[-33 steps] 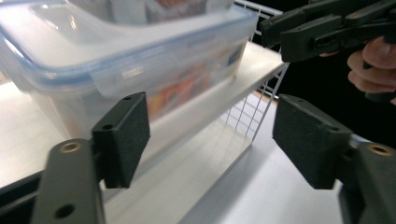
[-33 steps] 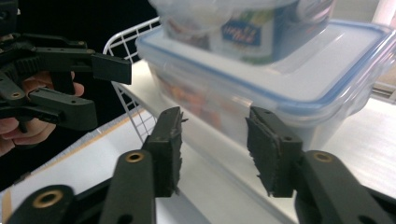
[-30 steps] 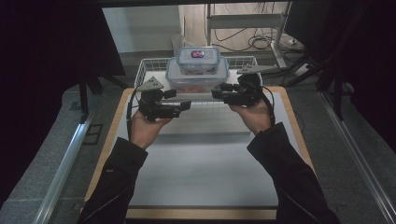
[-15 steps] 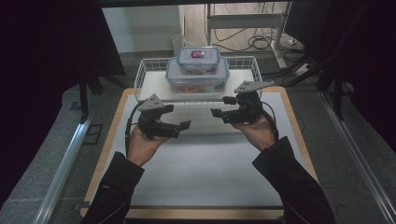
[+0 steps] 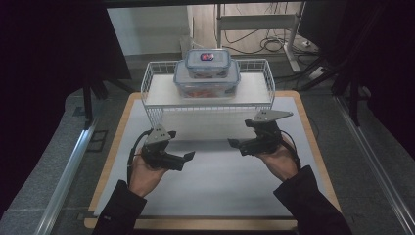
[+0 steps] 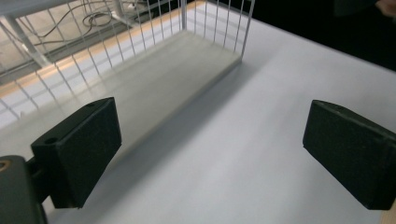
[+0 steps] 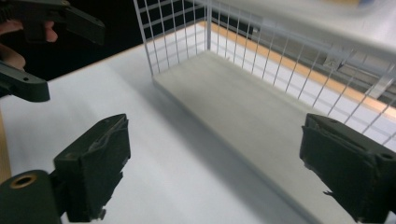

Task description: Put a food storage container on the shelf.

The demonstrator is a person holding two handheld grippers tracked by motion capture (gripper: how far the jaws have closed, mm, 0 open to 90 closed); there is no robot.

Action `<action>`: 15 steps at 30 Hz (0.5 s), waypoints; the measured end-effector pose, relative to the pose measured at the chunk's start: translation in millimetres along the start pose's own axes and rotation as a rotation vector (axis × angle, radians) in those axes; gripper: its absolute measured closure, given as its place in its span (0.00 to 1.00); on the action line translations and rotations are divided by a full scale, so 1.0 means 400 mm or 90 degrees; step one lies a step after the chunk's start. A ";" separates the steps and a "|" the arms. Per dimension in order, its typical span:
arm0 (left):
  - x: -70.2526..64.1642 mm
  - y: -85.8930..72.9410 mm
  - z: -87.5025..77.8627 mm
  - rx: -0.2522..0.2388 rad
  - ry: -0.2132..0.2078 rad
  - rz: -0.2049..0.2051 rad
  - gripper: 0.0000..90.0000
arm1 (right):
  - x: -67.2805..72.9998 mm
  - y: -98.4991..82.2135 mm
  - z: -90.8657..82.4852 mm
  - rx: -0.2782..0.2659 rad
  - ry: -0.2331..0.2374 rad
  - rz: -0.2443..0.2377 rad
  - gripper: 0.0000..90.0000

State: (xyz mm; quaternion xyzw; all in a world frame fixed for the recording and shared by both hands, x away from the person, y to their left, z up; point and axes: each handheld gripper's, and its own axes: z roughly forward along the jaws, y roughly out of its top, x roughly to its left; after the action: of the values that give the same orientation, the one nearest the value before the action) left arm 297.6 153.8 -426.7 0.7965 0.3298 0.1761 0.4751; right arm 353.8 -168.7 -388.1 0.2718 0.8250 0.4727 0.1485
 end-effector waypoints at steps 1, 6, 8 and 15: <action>-0.003 -0.012 -0.001 0.004 0.003 0.001 0.04 | 0.002 -0.010 -0.002 0.003 -0.001 -0.001 0.08; -0.012 -0.075 -0.008 0.012 -0.001 -0.017 0.03 | 0.006 -0.063 -0.010 0.006 0.009 0.013 0.06; -0.014 -0.101 -0.011 0.007 -0.002 -0.027 0.03 | 0.006 -0.089 -0.011 0.014 0.010 0.017 0.06; -0.022 -0.180 -0.021 0.029 0.019 -0.030 0.03 | 0.015 -0.174 -0.008 0.039 0.005 0.023 0.04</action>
State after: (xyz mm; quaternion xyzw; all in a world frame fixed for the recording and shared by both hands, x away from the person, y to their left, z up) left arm 260.6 176.9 -485.1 0.7964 0.3598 0.1693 0.4557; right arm 326.0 -195.6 -446.5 0.2889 0.8347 0.4509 0.1284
